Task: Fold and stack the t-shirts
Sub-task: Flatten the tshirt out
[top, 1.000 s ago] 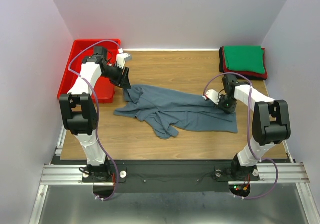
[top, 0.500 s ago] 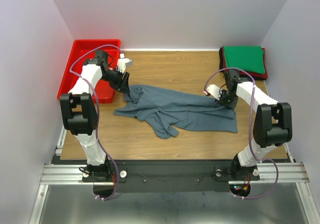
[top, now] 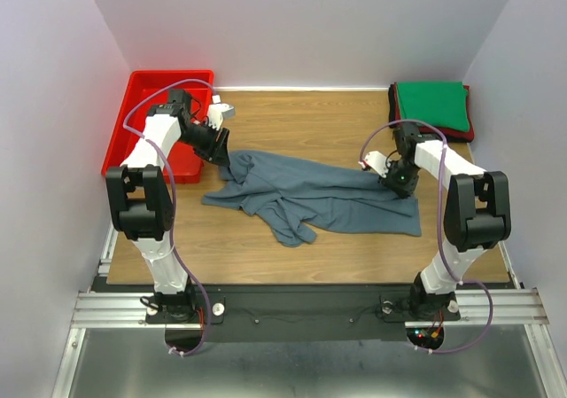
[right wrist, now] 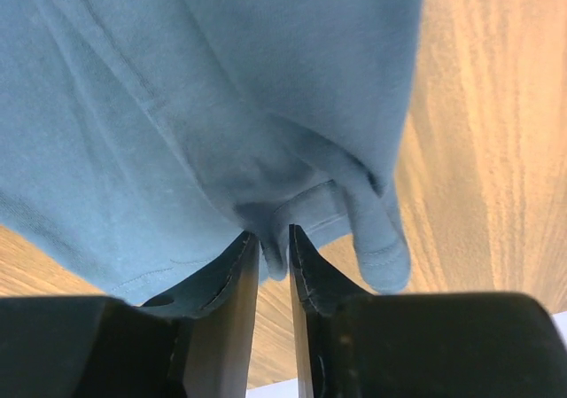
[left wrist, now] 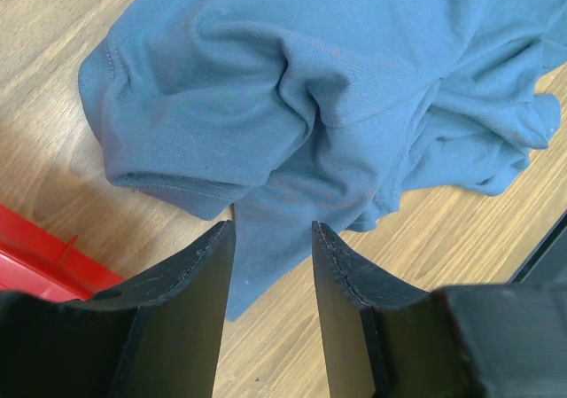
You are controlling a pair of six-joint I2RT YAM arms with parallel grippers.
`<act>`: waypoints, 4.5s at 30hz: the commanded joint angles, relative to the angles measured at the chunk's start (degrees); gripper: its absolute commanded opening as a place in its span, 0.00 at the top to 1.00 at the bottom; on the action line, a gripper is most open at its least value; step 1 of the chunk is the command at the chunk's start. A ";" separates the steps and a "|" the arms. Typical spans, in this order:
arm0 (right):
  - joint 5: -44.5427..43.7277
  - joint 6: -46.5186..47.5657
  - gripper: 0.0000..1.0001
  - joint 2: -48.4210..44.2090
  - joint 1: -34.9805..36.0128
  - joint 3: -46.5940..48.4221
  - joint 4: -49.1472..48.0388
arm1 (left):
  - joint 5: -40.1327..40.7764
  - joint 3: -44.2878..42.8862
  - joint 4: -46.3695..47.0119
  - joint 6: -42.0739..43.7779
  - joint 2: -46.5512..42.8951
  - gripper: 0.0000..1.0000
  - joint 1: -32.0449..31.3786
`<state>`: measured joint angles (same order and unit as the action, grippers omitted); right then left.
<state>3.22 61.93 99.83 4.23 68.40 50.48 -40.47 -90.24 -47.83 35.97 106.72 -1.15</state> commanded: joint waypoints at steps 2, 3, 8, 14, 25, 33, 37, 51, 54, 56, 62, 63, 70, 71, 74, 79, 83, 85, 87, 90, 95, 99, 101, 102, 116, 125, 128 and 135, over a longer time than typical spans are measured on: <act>1.61 -0.50 0.73 0.45 0.43 3.14 2.17 | -1.28 0.15 -0.86 0.33 -3.09 0.49 -0.26; 1.52 -0.32 0.75 0.54 0.52 3.23 2.17 | -1.28 0.15 -0.68 0.25 -2.92 0.49 -0.26; 0.65 0.29 0.87 0.98 0.43 3.05 2.17 | -1.37 -0.12 -0.77 0.16 -2.83 0.49 -0.26; 0.03 1.17 0.77 0.80 0.43 0.77 2.17 | -1.02 0.59 -2.09 2.00 -3.18 0.49 -0.17; -1.03 -0.23 0.76 0.19 0.52 -2.75 -5.21 | -0.58 -0.29 -3.49 3.06 -3.45 0.49 -0.26; -1.38 -1.38 0.82 -1.48 0.43 -0.03 -3.99 | -0.84 0.41 -3.41 3.41 -3.53 0.49 -0.17; -1.47 -0.85 0.94 -1.66 0.43 1.38 -2.93 | -0.84 0.50 -3.49 3.59 -3.62 0.49 -0.17; 1.26 -4.27 0.99 -4.47 0.34 6.74 3.92 | 7.50 16.57 -7.81 20.90 -16.45 0.49 0.01; 1.35 -5.50 0.99 -4.56 0.34 6.75 4.98 | 9.70 21.67 -3.07 19.50 -18.56 0.50 -2.80; 1.61 -6.21 1.00 -4.99 0.17 6.83 5.59 | 13.63 25.61 -0.17 17.21 -19.26 0.51 -5.79; 1.35 -6.91 1.00 -5.88 -0.01 6.39 6.21 | 23.75 28.45 9.24 10.72 -17.43 0.50 -7.03; 1.35 -7.00 1.00 -5.96 0.08 6.22 6.12 | 24.73 28.19 10.56 10.18 -16.38 0.50 -7.03; 1.00 -6.74 0.99 -6.14 -0.01 5.52 6.30 | 31.41 27.31 13.03 8.86 -13.56 0.50 -6.68; 0.99 -6.65 0.99 -5.97 -0.10 5.34 6.30 | 32.02 27.31 12.86 8.86 -13.38 0.50 -6.50; 0.91 -6.47 0.99 -5.97 -0.36 4.99 6.30 | 32.99 27.57 13.29 9.12 -12.94 0.49 -5.62; 0.91 -5.95 0.99 -5.79 -0.63 4.64 6.30 | 33.70 27.48 14.35 8.68 -10.92 0.49 -4.92; 0.82 -5.60 0.99 -5.35 -0.80 4.99 6.30 | 32.48 27.31 14.26 8.16 -9.34 0.49 -4.83; 0.73 -5.42 0.99 -5.35 -0.89 5.08 6.39 | 31.07 27.57 13.91 8.33 -9.07 0.49 -4.83; 0.73 -5.33 0.99 -5.44 -1.06 4.99 6.30 | 30.02 27.57 13.56 8.33 -8.63 0.49 -4.83; 0.82 -5.24 0.99 -5.35 -1.07 4.72 6.30 | 28.17 28.18 14.25 7.80 -8.19 0.51 -4.83; 0.82 -5.42 0.99 -5.96 -1.68 4.55 6.39 | 24.65 27.49 13.73 6.40 -8.54 0.88 -4.57; 1.34 -6.29 1.00 -7.28 -3.43 6.13 6.39 | 19.92 22.75 8.22 5.69 -12.75 1.00 -3.07; 2.04 -6.65 0.99 -7.81 -3.96 8.06 6.47 | 16.41 17.76 5.66 5.26 -14.16 1.00 -1.76; 2.22 -6.74 0.99 -8.33 -5.36 8.67 6.39 | 15.34 15.81 3.30 5.08 -15.47 1.00 -1.40; 4.51 -12.88 1.00 -4.83 -9.94 31.78 5.68 | 6.54 -10.63 9.86 -12.31 -22.08 1.00 0.27; 3.81 -15.96 1.00 -3.41 -9.94 50.33 5.16 | 14.09 -19.80 19.79 -19.44 -25.41 1.00 0.27; 4.16 -16.84 0.99 -4.64 -9.94 53.75 4.72 | 16.29 -19.80 22.16 -20.06 -27.96 1.00 0.27; 3.72 -17.11 0.99 -11.75 -9.94 55.61 3.66 | 19.28 -20.42 25.77 -21.64 -36.29 1.00 0.27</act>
<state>7.51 46.00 94.26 -5.23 121.38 57.01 -24.21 -107.09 -28.88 16.34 77.06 -1.10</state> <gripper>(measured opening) 0.023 0.033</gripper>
